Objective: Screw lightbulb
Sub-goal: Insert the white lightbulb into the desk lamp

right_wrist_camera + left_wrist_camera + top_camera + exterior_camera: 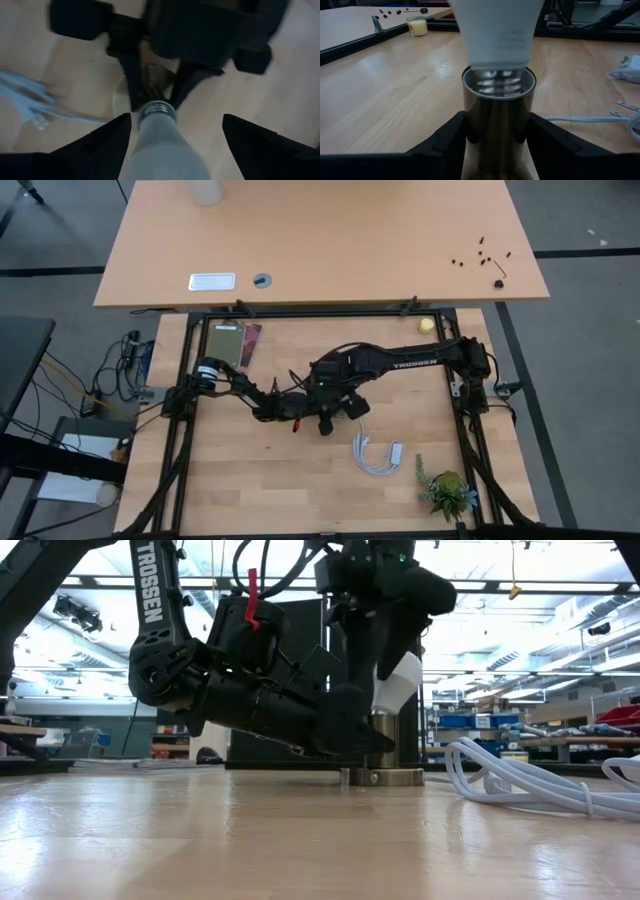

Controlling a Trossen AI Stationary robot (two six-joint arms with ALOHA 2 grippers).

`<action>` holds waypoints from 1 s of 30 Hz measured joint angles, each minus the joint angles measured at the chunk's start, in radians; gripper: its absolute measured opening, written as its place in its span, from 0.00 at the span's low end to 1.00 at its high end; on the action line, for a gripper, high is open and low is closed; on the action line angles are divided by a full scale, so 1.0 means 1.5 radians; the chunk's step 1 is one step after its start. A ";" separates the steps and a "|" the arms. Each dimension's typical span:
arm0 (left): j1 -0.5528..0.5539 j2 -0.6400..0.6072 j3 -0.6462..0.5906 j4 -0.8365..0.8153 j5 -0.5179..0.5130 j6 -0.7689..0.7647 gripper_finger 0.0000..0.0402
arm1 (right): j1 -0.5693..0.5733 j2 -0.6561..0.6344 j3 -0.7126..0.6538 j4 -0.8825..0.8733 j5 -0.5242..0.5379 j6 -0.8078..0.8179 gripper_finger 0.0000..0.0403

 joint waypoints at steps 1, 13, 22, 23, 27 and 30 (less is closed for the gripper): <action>0.000 0.000 0.000 0.000 0.000 0.000 0.46 | 0.000 0.000 0.000 0.000 -0.011 -0.007 0.80; 0.000 0.001 0.000 0.000 0.000 0.003 0.46 | 0.014 -0.001 0.065 0.001 -0.028 0.073 0.79; 0.000 0.001 0.000 -0.001 0.000 0.003 0.46 | 0.026 -0.004 0.119 -0.153 0.010 0.088 0.80; 0.000 0.001 -0.001 -0.001 0.000 0.003 0.46 | 0.026 -0.004 0.119 -0.169 0.011 0.090 0.81; 0.000 0.001 -0.001 -0.002 0.000 0.003 0.46 | 0.027 -0.003 0.116 -0.176 0.025 0.085 0.85; 0.000 0.001 -0.001 -0.002 0.000 0.003 0.46 | 0.032 -0.003 0.105 -0.177 0.054 0.070 0.87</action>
